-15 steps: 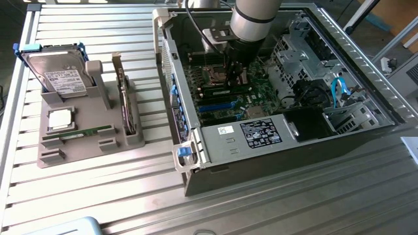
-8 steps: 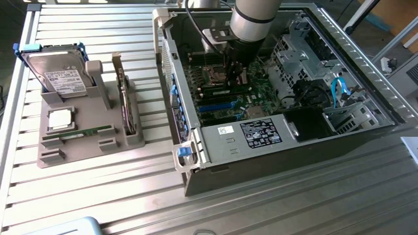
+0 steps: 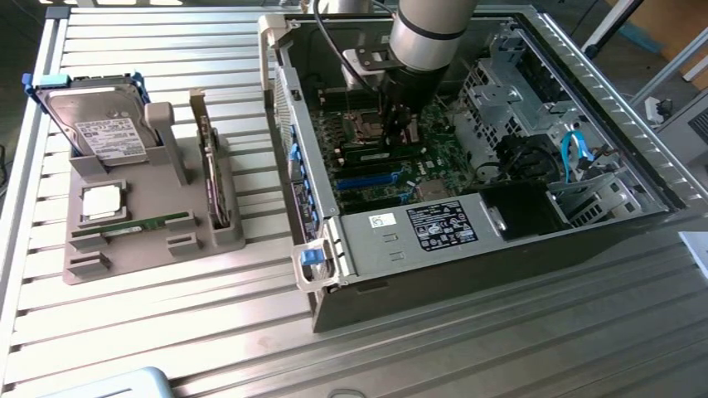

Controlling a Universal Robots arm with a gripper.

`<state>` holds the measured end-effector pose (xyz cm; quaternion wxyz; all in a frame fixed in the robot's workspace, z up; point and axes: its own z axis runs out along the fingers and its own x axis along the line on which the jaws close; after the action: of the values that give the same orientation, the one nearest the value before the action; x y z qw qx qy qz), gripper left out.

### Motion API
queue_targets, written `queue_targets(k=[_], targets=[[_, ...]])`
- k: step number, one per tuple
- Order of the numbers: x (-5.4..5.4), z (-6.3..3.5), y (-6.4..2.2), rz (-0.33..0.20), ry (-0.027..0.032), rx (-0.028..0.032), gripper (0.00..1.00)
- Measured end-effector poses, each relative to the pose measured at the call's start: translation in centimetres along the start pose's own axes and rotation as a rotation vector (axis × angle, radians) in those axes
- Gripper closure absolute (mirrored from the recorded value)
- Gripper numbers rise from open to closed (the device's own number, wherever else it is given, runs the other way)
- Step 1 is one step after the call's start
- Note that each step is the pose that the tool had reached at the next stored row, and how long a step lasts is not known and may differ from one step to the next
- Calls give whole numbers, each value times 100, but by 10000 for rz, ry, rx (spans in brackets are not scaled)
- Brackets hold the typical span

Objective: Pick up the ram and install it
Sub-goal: 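Press down the ram until it locks into place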

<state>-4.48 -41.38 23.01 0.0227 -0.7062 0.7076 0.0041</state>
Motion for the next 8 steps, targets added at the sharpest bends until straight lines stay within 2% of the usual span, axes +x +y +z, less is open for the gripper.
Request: queue_targets(k=[8], targets=[[-3, -44, -2, -1, -3, 4, 90]])
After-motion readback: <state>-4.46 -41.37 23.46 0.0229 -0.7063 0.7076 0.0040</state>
